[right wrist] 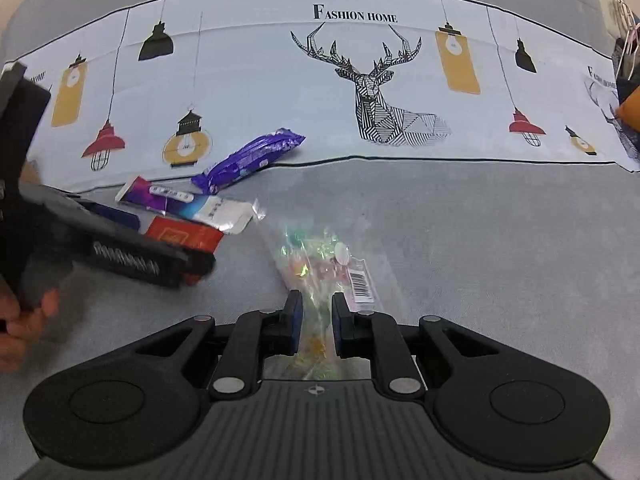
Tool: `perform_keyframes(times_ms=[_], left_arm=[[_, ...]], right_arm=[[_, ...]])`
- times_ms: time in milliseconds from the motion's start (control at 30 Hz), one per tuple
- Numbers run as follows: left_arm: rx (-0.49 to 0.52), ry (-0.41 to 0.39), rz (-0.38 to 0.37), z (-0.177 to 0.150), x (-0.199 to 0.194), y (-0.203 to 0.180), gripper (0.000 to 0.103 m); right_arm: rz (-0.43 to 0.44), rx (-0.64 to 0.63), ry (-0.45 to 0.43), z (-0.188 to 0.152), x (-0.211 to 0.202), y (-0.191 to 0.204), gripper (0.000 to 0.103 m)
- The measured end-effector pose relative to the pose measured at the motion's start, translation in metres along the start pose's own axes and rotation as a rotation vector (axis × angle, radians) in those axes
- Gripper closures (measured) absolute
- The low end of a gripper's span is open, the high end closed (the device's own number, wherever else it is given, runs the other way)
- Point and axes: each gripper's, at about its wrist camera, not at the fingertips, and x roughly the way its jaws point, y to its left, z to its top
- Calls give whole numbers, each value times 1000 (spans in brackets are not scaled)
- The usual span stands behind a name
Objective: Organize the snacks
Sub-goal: 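Grasp the red envelope candy pack with the left tool while the right tool grasps the clear candy bag, then lift the red pack and candy bag and carry both over the box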
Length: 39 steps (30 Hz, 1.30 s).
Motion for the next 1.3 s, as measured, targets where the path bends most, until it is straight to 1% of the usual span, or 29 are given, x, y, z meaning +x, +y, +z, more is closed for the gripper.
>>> perform_keyframes(times_ms=[33,67,100,133,200,233,267,300,333,367,400,433,467,500,533,567,733,833,900,967,1133,1200,1300], left_arm=[[2,-3,-18,0,-3,1,25],[1,5,-33,-1,-6,4,31],[-3,9,-41,-3,-9,7,33],[-11,11,-48,-5,-11,10,35],[-29,13,-47,-10,-16,15,36],[-42,15,-42,-13,-18,15,36],[-62,18,-44,-16,-22,17,36],[-93,23,-56,-19,-27,21,36],[-124,30,-70,-21,-31,23,36],[-158,36,-84,-24,-37,26,36],[-177,39,-89,-27,-42,28,35],[-188,41,-91,-29,-47,29,35],[-192,41,-88,-32,-53,29,35],[-190,43,-80,-35,-58,28,35],[-186,45,-72,-37,-63,26,35],[-183,43,-63,-40,-70,27,35],[-205,32,-55,-53,-106,31,35],[-202,28,-42,-61,-126,32,35],[-202,18,-32,-67,-144,34,35],[-212,-2,-18,-73,-165,38,35],[-227,-63,28,-85,-223,52,35],[-228,-97,50,-90,-248,60,35],[-237,-147,78,-99,-285,74,35]], right_arm=[[-23,-10,1,0,3,-1,48],[-44,-22,4,0,6,-2,18],[-54,-34,14,-1,11,-4,7],[-47,-45,24,-3,15,-6,1],[-12,-53,86,-7,31,-12,1],[10,-35,94,-10,35,-17,0],[36,-8,75,-10,35,-24,0],[43,6,75,-10,36,-27,1],[40,16,73,-9,34,-28,8],[29,30,60,-8,30,-30,30],[51,59,50,-6,26,-34,36],[89,102,41,-5,22,-38,55],[102,126,31,-5,19,-40,66],[99,121,23,-5,16,-39,70],[101,117,10,-4,13,-38,84],[115,125,-1,-2,9,-37,93],[145,97,-40,0,-15,-19,94],[166,114,-63,2,-26,-10,94],[167,106,-72,3,-32,1,94],[190,112,-86,3,-40,12,94],[257,129,-135,-3,-82,55,94],[294,133,-153,-4,-103,79,94],[338,102,-190,1,-136,118,94]])
